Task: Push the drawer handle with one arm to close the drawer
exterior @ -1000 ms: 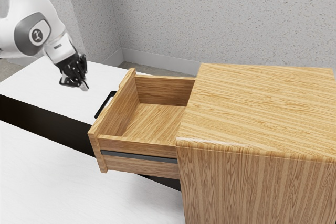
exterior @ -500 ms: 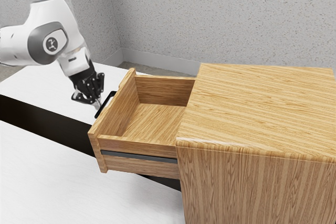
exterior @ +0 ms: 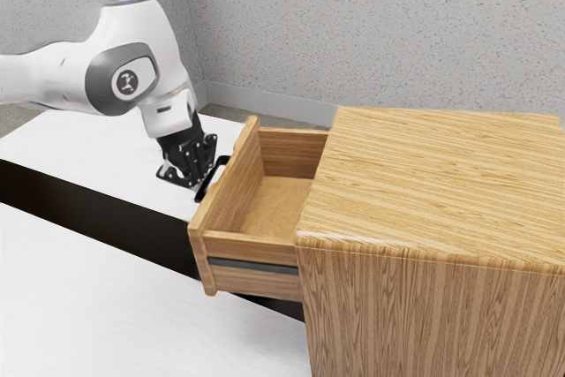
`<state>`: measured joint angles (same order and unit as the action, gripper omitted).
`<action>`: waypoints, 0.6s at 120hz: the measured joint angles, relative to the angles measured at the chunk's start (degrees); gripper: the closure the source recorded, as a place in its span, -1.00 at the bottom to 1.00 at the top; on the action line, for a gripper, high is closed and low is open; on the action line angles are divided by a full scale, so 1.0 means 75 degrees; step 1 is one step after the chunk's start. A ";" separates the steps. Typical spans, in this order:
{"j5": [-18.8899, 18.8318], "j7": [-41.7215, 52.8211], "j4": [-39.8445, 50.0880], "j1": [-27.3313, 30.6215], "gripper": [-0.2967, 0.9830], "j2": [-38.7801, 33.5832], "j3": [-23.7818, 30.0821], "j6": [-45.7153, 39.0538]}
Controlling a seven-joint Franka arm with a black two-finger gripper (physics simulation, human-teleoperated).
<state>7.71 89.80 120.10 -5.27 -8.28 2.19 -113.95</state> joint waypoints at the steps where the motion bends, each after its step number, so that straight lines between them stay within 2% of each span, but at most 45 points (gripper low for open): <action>1: 0.0002 -0.0007 -0.0015 -0.0003 0.69 0.0017 0.0020 -0.0001; 60: 0.0038 -0.0568 -0.1295 0.0053 0.68 0.1105 0.1521 -0.0047; 72: 0.0038 -0.0699 -0.1473 -0.0075 0.65 0.1223 0.1610 -0.0056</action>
<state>7.99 84.56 109.06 -5.84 0.89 14.26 -114.37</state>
